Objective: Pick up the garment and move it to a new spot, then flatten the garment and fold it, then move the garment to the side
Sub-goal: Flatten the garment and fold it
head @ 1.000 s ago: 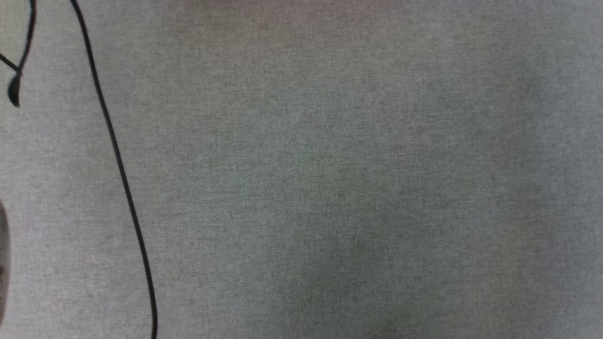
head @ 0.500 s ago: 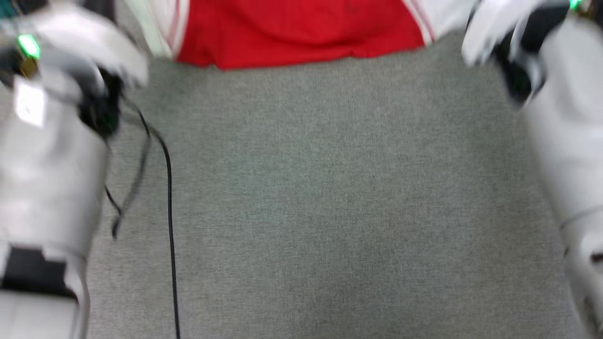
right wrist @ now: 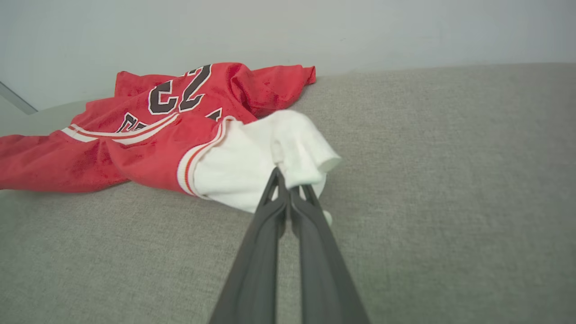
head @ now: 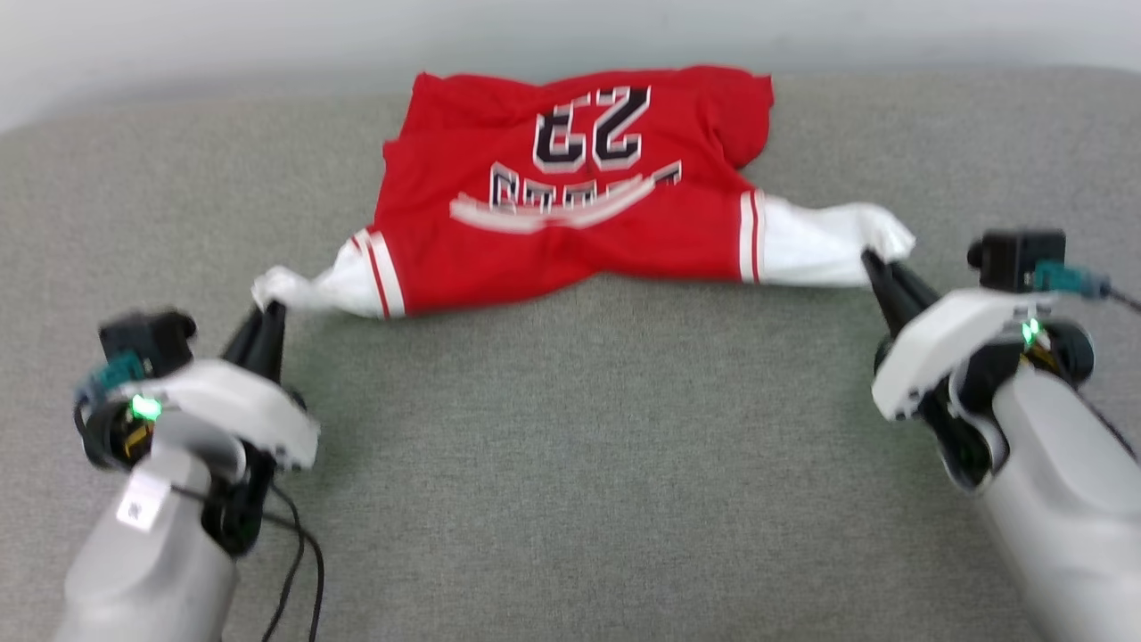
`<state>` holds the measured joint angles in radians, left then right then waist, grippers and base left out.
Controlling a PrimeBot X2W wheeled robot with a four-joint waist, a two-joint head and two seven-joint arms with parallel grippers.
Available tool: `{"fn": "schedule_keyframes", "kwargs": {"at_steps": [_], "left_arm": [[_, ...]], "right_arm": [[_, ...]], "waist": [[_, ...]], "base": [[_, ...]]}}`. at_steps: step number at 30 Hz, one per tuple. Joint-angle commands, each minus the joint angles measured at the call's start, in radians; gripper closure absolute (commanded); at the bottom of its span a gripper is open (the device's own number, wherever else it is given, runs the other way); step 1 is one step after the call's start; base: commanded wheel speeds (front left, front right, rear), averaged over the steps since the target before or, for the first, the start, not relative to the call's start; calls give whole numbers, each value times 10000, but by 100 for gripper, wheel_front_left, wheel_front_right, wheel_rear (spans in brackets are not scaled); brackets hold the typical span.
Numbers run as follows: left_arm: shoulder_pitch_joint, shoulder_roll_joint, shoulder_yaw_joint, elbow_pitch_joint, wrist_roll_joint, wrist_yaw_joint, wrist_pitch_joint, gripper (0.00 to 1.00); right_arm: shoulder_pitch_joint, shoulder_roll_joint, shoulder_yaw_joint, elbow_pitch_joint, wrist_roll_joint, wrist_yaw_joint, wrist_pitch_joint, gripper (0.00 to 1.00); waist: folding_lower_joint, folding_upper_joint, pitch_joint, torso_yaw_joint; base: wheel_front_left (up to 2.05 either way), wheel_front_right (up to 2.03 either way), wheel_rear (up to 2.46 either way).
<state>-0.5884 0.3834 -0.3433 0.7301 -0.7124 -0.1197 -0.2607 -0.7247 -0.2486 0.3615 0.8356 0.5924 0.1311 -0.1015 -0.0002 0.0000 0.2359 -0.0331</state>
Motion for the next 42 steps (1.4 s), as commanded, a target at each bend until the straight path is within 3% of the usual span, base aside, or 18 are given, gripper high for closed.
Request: {"fn": "schedule_keyframes", "kwargs": {"at_steps": [1,7,14,23,32,34,35,36,42], "left_arm": [[501,98,32,-225,133,70,-57,100],[2480,344,-13,-1179,171,390,-44,100],[4753,454,-85,-2555,-103,1101,366,100],[7044,709,-126,-4336,-395,1845,869,100],[7972,762,-165,-5091,-36,2067,311,100],[7914,668,-180,-5236,210,2053,155,100],[7854,618,-195,-5303,345,2039,100,100],[7769,547,-192,-5375,443,2022,58,100],[7176,45,55,-5750,1142,1897,-55,100]], "right_arm": [[487,-148,41,-260,154,-7,33,100],[2544,-478,-35,-1356,435,-7,298,100],[5121,-500,-991,-2717,329,-7,692,100],[8113,215,-2959,-4641,-519,-9,1414,100],[9790,981,-3919,-5798,-2074,-9,2045,99],[9886,1203,-4017,-5944,-2239,-9,2109,69],[9877,1245,-4026,-5999,-2374,-7,2142,47],[9806,1265,-4056,-6097,-2460,-7,2103,0],[8069,1295,-4695,-6411,-2771,-7,1614,0]], "waist": [[2,0,-497,-20],[2,0,-1422,-51],[2,0,-2264,-15],[2,0,-2604,84],[2,0,-2517,394],[2,0,-2450,502],[2,0,-2422,561],[2,0,-2387,629],[2,0,-1718,1051]], "base": [[0,0,0],[0,0,0],[0,0,0],[0,0,0],[0,0,0],[0,0,0],[0,0,0],[0,0,0],[0,0,0]]}}
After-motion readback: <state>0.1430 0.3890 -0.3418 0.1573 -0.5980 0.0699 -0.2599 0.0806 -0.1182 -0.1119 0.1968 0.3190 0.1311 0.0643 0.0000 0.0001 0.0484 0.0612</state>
